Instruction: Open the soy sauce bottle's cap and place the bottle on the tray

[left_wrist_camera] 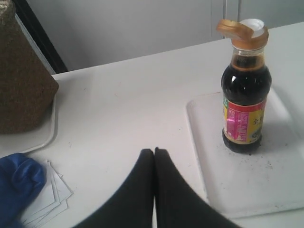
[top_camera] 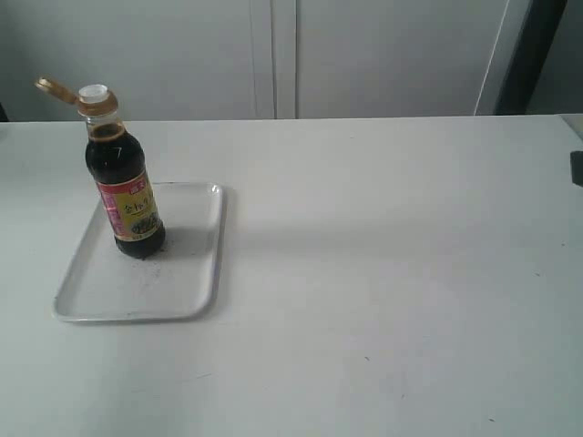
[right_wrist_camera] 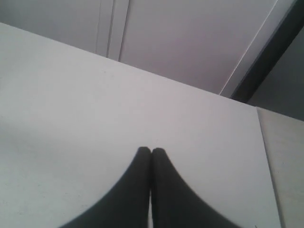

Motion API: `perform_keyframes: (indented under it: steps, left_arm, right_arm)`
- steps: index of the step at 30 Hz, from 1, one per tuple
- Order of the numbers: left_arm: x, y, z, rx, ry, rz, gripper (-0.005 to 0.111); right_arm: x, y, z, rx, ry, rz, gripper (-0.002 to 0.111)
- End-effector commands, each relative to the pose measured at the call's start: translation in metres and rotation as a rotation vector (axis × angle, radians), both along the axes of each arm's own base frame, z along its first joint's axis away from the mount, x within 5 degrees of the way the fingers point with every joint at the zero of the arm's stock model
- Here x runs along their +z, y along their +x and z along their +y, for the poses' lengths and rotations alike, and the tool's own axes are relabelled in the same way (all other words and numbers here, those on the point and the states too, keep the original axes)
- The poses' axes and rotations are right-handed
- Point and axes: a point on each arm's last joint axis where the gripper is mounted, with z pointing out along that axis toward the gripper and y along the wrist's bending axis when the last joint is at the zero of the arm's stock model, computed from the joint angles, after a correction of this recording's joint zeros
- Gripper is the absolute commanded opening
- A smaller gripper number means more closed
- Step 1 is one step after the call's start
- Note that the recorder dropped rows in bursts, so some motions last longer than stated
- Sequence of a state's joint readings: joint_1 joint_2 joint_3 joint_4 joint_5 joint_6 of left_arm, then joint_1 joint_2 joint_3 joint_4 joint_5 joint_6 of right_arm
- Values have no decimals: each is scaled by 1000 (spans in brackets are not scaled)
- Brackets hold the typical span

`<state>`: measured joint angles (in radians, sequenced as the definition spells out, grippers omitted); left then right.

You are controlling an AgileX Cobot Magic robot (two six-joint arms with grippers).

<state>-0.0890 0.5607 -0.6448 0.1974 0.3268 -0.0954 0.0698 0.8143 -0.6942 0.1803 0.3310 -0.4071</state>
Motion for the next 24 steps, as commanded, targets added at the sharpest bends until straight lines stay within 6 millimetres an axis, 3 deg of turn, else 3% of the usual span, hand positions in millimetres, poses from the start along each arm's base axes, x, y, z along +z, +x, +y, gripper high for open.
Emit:
perform_keyframes:
  steps: [1, 7, 12, 17, 24]
  left_arm:
    - [-7, -16, 0, 7, -65, -77, 0]
    - [-21, -32, 0, 3, -111, -125, 0]
    - [-33, -55, 1, -6, -156, -191, 0]
    - [-39, -72, 3, -4, -165, -197, 0]
    - [-40, -72, 3, -7, -147, -194, 0]
  right_arm:
    - [1, -25, 0, 11, 9, -35, 0]
    - [-9, -52, -1, 3, 99, -119, 0]
    - [-30, -71, -3, -20, 173, -197, 0]
    - [-35, -73, -4, -22, 164, -199, 0]
    - [-35, -73, -4, -22, 164, -197, 0]
